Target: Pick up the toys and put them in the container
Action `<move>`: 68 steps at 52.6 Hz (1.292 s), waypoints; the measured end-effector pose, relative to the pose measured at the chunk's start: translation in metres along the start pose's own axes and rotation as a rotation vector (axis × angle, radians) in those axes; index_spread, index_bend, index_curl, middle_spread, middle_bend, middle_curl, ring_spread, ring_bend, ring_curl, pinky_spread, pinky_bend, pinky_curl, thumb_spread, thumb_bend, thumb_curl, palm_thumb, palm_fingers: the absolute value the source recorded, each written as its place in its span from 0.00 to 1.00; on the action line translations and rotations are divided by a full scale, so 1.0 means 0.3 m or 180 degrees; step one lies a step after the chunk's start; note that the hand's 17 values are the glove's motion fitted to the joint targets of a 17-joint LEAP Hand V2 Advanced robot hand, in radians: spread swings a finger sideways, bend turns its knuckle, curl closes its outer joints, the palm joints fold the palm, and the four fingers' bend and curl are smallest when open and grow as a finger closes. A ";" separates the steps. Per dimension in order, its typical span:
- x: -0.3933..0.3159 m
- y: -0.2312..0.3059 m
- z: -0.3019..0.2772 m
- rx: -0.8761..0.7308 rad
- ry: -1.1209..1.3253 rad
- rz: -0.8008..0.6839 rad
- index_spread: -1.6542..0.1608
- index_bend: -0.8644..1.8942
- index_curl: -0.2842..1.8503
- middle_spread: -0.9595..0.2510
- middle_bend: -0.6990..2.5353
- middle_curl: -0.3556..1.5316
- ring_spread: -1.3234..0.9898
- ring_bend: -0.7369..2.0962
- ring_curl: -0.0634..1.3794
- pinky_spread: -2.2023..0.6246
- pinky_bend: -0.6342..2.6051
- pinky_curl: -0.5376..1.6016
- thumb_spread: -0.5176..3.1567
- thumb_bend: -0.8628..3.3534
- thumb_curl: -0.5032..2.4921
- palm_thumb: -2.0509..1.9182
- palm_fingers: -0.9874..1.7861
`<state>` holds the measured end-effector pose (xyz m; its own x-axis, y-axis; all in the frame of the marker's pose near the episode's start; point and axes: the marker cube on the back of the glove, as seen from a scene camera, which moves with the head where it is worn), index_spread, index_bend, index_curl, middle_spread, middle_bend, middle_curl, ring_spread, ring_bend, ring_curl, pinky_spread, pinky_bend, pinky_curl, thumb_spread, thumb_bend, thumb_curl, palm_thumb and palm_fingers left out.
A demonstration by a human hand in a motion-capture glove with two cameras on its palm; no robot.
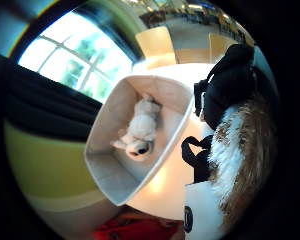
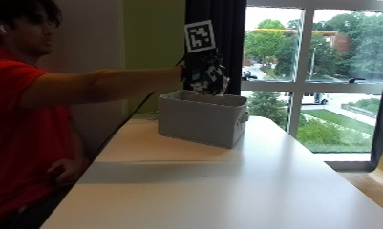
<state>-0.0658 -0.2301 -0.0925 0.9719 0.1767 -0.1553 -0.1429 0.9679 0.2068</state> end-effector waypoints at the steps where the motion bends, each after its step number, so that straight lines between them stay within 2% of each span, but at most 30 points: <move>1: -0.009 0.000 -0.003 -0.0008 0.0034 -0.0032 0.65 0.50 0.57 0.39 0.37 0.50 0.36 0.59 0.40 0.61 0.48 0.44 0.23 0.23 0.57 0.67 0.75; 7: -0.120 0.007 -0.032 -0.0020 -0.0170 -0.0377 0.65 0.49 0.58 0.38 0.36 0.52 0.36 0.58 0.40 0.61 0.48 0.44 0.22 0.23 0.58 0.67 0.75; 17: -0.330 0.011 -0.066 -0.0028 -0.0317 -0.0668 0.65 0.49 0.58 0.37 0.35 0.53 0.36 0.58 0.40 0.61 0.48 0.44 0.22 0.22 0.60 0.67 0.75; 24: -0.497 0.024 -0.068 -0.0074 -0.0422 -0.0718 0.65 0.48 0.59 0.37 0.33 0.54 0.36 0.57 0.40 0.60 0.48 0.44 0.23 0.22 0.61 0.66 0.75; 30: -0.562 0.048 -0.059 -0.0022 -0.0365 -0.0948 0.64 0.47 0.59 0.37 0.31 0.54 0.36 0.56 0.39 0.61 0.48 0.44 0.24 0.22 0.61 0.66 0.73; 34: -0.592 0.054 -0.058 -0.0038 -0.0382 -0.0934 0.63 0.46 0.59 0.38 0.29 0.53 0.36 0.56 0.39 0.61 0.47 0.44 0.25 0.22 0.62 0.66 0.70; 41: -0.603 0.077 -0.032 -0.0371 -0.0252 -0.1024 0.61 0.44 0.59 0.44 0.24 0.50 0.38 0.55 0.38 0.63 0.49 0.44 0.28 0.21 0.62 0.65 0.64; 44: -0.601 0.086 -0.006 -0.0636 -0.0189 -0.1019 0.60 0.42 0.59 0.49 0.23 0.47 0.41 0.54 0.38 0.65 0.51 0.45 0.30 0.21 0.62 0.64 0.55; 45: -0.597 0.089 0.004 -0.0702 -0.0201 -0.1029 0.60 0.42 0.59 0.50 0.23 0.46 0.42 0.55 0.38 0.65 0.52 0.46 0.31 0.21 0.61 0.64 0.55; 48: -0.581 0.091 0.028 -0.0810 -0.0282 -0.0992 0.61 0.37 0.56 0.58 0.24 0.45 0.47 0.47 0.36 0.69 0.54 0.48 0.35 0.18 0.58 0.57 0.35; 49: -0.577 0.089 0.034 -0.0819 -0.0303 -0.0909 0.61 0.37 0.55 0.60 0.25 0.45 0.49 0.46 0.37 0.70 0.55 0.48 0.36 0.18 0.57 0.56 0.33; 56: -0.508 0.068 0.059 -0.0760 -0.0311 -0.0071 0.62 0.37 0.49 0.70 0.25 0.41 0.55 0.41 0.28 0.75 0.56 0.45 0.42 0.19 0.49 0.52 0.32; 57: -0.500 0.072 0.059 -0.0752 -0.0315 -0.0080 0.62 0.37 0.48 0.70 0.25 0.40 0.55 0.40 0.28 0.76 0.56 0.45 0.42 0.19 0.48 0.51 0.32; 60: -0.470 0.101 0.054 -0.0685 -0.0409 -0.0519 0.62 0.37 0.47 0.72 0.26 0.39 0.57 0.39 0.27 0.77 0.55 0.45 0.44 0.19 0.46 0.51 0.32; 66: -0.370 0.157 0.072 -0.0601 -0.0559 -0.0902 0.63 0.39 0.45 0.73 0.26 0.38 0.59 0.37 0.26 0.78 0.54 0.43 0.46 0.19 0.41 0.51 0.33; 68: -0.333 0.172 0.082 -0.0566 -0.0591 -0.0891 0.63 0.39 0.45 0.73 0.26 0.38 0.59 0.37 0.25 0.79 0.53 0.43 0.46 0.20 0.40 0.51 0.33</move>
<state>-0.1656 -0.2023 -0.0426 0.9930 -0.1185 -0.0008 0.1185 0.9929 0.0077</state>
